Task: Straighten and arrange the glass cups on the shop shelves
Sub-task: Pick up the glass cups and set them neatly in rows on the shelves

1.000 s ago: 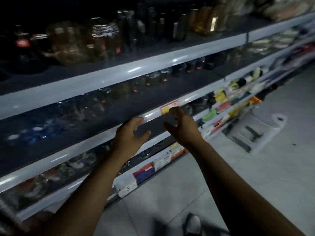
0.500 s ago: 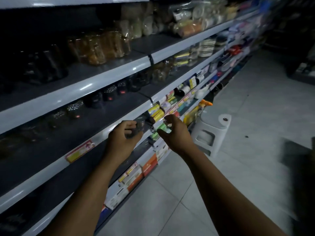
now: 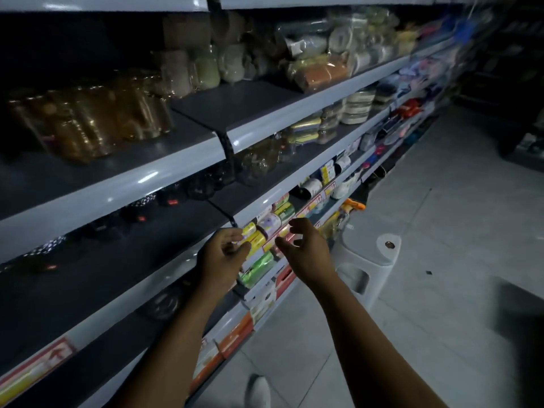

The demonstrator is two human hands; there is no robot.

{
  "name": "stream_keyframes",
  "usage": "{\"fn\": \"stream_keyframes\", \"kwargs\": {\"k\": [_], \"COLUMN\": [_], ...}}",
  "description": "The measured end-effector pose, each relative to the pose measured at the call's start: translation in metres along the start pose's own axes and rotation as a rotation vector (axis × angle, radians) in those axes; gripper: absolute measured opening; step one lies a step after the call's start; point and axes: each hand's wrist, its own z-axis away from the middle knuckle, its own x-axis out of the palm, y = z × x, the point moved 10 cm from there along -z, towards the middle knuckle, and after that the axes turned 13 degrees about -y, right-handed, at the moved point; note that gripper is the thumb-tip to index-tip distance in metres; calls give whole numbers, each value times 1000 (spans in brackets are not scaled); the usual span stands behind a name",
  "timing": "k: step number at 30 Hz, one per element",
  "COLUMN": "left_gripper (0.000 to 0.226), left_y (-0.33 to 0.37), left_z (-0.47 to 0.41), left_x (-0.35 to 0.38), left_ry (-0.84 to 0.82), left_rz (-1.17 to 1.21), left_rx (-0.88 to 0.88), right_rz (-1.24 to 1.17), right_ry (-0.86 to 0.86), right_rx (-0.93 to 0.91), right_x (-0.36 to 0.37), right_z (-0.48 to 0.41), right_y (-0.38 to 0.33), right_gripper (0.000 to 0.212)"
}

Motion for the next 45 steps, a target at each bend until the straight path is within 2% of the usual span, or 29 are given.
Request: {"fn": "stream_keyframes", "kwargs": {"k": [4,8,12,18,22,27,30,33,36,39,41,43,45], "left_gripper": [22,34,40,63,76,80,78,81,88,97,100,97,96], "left_y": [5,11,18,38,34,31,31,31,26,11,3,0,-4], "left_z": [-70,-133,-174,-231,-262,-267,-261,-255,-249,-249,-253,-254,-254], "left_x": [5,16,31,47,59,64,59,54,48,45,48,48,46], "left_ry": [6,19,24,231,287,368,460,520,573,548,503,509,543], "left_rz": [12,-26,-120,-444,-675,-879,-918,-975,-940,-729,-566,-483,-450], "left_rx": [4,37,46,77,-68,-228,-261,-266,-311,-270,-192,-156,-165], "right_rz": [49,46,85,149,256,442,590,594,589,468,424,387,319], "right_ry": [3,10,-61,-152,-232,-367,-487,-548,-558,-517,-449,-379,-380], "right_rx": [-22,-51,-92,-243,-432,-586,-574,-552,-555,-638,-688,-715,-655], "right_x": [-21,-37,-43,-46,-50,-38,-20,-13,-11,-17,-24,-30,-30], "right_z": [-72,-135,-191,-264,-293,-338,-352,-360,-364,-360,-353,-350,-353], "right_y": [3,11,16,23,12,-2,-5,-1,4,3,3,4,5], "right_gripper": [53,52,53,47,47,53,48,42,35,32,40,58,77]}}
